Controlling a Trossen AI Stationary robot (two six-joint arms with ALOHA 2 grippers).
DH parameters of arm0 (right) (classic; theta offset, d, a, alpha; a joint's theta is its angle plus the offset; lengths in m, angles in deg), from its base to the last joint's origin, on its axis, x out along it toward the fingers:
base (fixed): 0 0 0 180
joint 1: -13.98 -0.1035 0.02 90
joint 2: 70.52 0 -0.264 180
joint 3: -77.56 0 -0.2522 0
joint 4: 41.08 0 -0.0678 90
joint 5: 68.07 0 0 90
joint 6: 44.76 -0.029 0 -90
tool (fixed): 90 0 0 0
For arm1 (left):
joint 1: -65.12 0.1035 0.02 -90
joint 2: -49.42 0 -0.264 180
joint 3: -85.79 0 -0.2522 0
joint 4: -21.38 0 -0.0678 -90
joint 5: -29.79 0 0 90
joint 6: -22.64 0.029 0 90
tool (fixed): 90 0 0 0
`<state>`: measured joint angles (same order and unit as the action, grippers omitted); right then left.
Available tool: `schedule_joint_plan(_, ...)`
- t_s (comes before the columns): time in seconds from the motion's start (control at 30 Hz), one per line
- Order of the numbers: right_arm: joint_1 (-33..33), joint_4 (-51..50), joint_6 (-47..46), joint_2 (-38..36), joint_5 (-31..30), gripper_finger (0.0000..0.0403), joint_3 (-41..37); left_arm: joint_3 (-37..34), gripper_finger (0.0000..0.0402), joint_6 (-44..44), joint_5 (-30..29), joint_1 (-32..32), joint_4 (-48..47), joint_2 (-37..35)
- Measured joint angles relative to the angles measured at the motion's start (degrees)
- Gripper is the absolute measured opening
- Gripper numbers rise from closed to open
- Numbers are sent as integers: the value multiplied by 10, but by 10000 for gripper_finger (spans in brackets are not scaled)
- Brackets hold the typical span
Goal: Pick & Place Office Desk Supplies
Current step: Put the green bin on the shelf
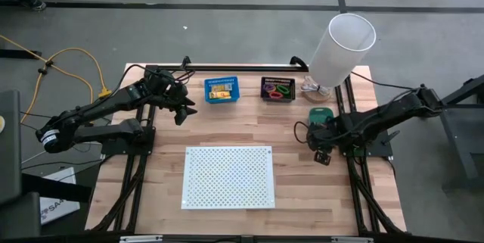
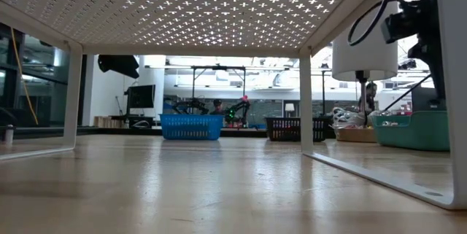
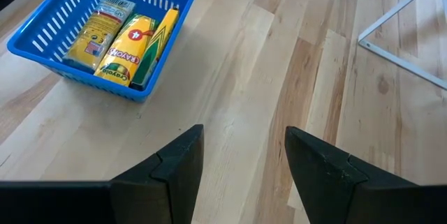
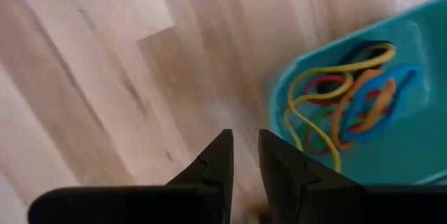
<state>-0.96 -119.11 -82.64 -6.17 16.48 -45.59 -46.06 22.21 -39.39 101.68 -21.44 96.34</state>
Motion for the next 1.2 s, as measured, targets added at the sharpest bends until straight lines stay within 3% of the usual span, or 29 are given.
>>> schedule_joint_plan(0.23,8,-15,25,0,-5,57,0,0,195,0,0,0,0,0)
schedule_joint_plan(0.63,8,-12,232,1,26,57,0,0,195,0,0,0,0,0)
schedule_joint_plan(0.83,8,-10,234,1,28,57,0,0,195,0,0,0,0,0)
schedule_joint_plan(1.03,8,25,161,1,27,57,0,0,195,0,0,0,0,0)
schedule_joint_plan(1.2,25,44,155,1,2,57,0,0,195,0,0,0,0,0)
